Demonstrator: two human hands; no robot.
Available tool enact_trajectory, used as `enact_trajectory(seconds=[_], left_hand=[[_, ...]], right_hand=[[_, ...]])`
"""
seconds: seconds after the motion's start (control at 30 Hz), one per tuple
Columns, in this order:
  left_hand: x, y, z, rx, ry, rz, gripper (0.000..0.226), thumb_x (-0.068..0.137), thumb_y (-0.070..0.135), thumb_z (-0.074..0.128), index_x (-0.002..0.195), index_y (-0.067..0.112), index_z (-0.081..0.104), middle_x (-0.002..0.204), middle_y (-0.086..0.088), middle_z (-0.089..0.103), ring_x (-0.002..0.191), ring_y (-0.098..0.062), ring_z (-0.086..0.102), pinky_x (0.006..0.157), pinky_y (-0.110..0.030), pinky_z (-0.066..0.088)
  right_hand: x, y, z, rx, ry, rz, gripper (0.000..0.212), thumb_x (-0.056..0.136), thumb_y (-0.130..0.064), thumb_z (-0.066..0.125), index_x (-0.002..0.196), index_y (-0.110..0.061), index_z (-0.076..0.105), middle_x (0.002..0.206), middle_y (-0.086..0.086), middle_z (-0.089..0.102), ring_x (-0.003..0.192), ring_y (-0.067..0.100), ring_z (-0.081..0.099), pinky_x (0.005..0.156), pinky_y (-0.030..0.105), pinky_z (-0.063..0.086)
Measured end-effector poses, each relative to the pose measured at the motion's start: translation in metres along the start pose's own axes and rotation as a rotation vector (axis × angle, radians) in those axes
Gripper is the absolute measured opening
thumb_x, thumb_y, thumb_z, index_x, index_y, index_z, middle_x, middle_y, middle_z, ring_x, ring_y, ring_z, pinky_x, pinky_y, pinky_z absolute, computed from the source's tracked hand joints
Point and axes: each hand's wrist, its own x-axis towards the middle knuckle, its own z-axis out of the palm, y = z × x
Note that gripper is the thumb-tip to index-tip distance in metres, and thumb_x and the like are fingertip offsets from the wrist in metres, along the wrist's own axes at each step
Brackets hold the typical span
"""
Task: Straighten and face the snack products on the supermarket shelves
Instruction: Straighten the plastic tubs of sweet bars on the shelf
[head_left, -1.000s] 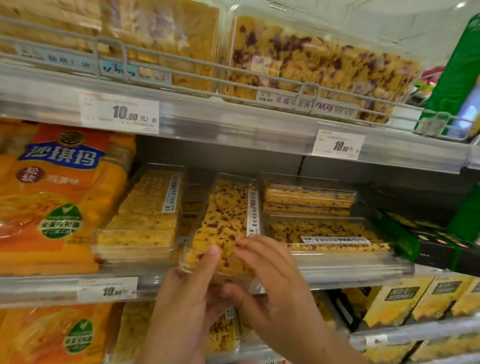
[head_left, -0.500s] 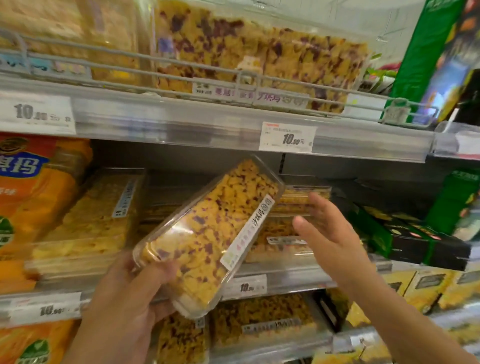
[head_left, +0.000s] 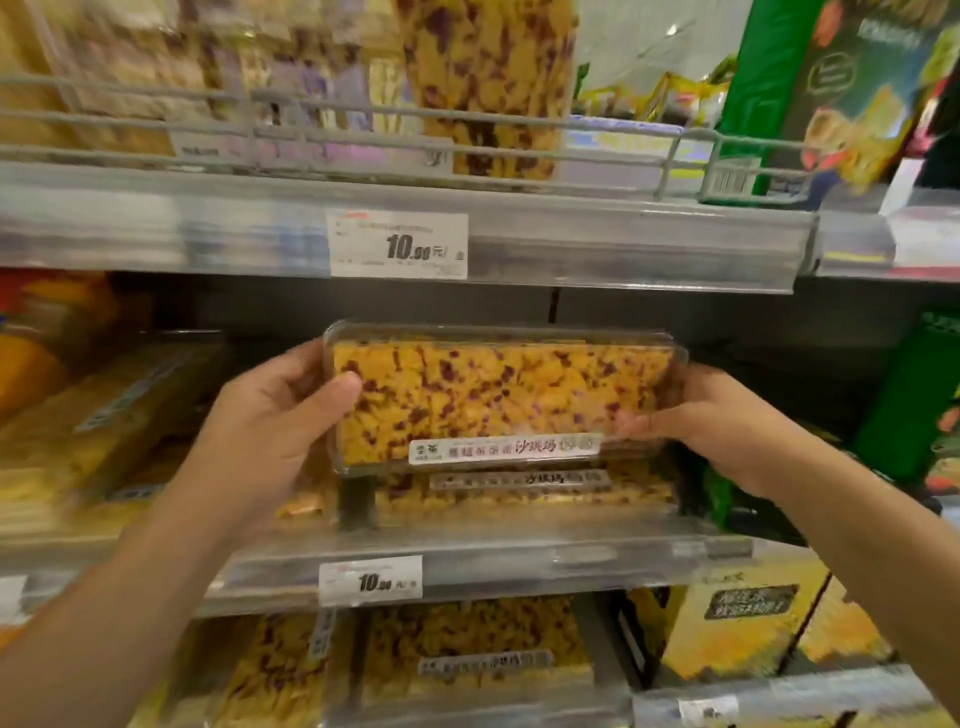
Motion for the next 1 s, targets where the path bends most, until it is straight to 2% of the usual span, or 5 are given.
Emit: enact_trajectory(seconds=[0.1, 0.33, 0.6, 0.93, 1.0], left_hand=[[0.009, -0.009, 0.005, 0.144, -0.008, 0.016, 0.032, 0.081, 0.030, 0.063, 0.111, 0.039, 0.068, 0.112, 0.004, 0.071, 0.106, -0.015, 0.067, 0.076, -0.026, 0.057], [0.018, -0.022, 0.009, 0.288, 0.008, -0.021, 0.040, 0.093, 0.013, 0.056, 0.116, 0.046, 0.062, 0.111, 0.014, 0.071, 0.106, -0.004, 0.065, 0.088, -0.033, 0.051], [0.010, -0.024, 0.012, 0.441, -0.080, -0.083, 0.076, 0.064, 0.027, 0.074, 0.107, 0.078, 0.037, 0.111, 0.023, 0.066, 0.111, -0.008, 0.062, 0.091, -0.044, 0.053], [0.002, -0.030, 0.019, 0.732, -0.041, -0.093, 0.116, 0.067, 0.019, 0.084, 0.123, 0.071, -0.003, 0.097, 0.029, 0.047, 0.102, -0.012, 0.052, 0.084, -0.044, 0.055], [0.001, -0.030, 0.018, 0.743, -0.034, -0.087, 0.116, 0.068, 0.019, 0.084, 0.122, 0.070, -0.005, 0.096, 0.026, 0.047, 0.103, -0.011, 0.051, 0.086, -0.043, 0.052]], right_hand=[[0.007, 0.003, -0.006, -0.049, 0.012, 0.030, 0.048, 0.057, -0.029, 0.084, 0.102, -0.029, 0.068, 0.096, -0.007, 0.074, 0.097, 0.019, 0.067, 0.089, 0.044, 0.052], [0.015, 0.010, -0.018, -0.083, 0.002, -0.025, 0.066, 0.050, -0.018, 0.089, 0.108, -0.034, 0.060, 0.097, -0.010, 0.073, 0.097, 0.015, 0.067, 0.085, 0.038, 0.054], [0.013, 0.018, -0.024, -0.152, 0.028, 0.004, 0.062, 0.059, -0.010, 0.086, 0.105, -0.038, 0.057, 0.099, -0.007, 0.072, 0.098, 0.016, 0.064, 0.086, 0.039, 0.053], [0.013, 0.013, -0.027, -0.213, 0.037, 0.059, 0.061, 0.063, 0.000, 0.084, 0.098, -0.040, 0.055, 0.100, -0.006, 0.068, 0.093, 0.014, 0.059, 0.073, 0.030, 0.048], [0.013, 0.013, -0.027, -0.211, 0.022, 0.075, 0.064, 0.062, 0.001, 0.084, 0.101, -0.040, 0.054, 0.103, -0.004, 0.068, 0.098, 0.017, 0.060, 0.084, 0.037, 0.050]])
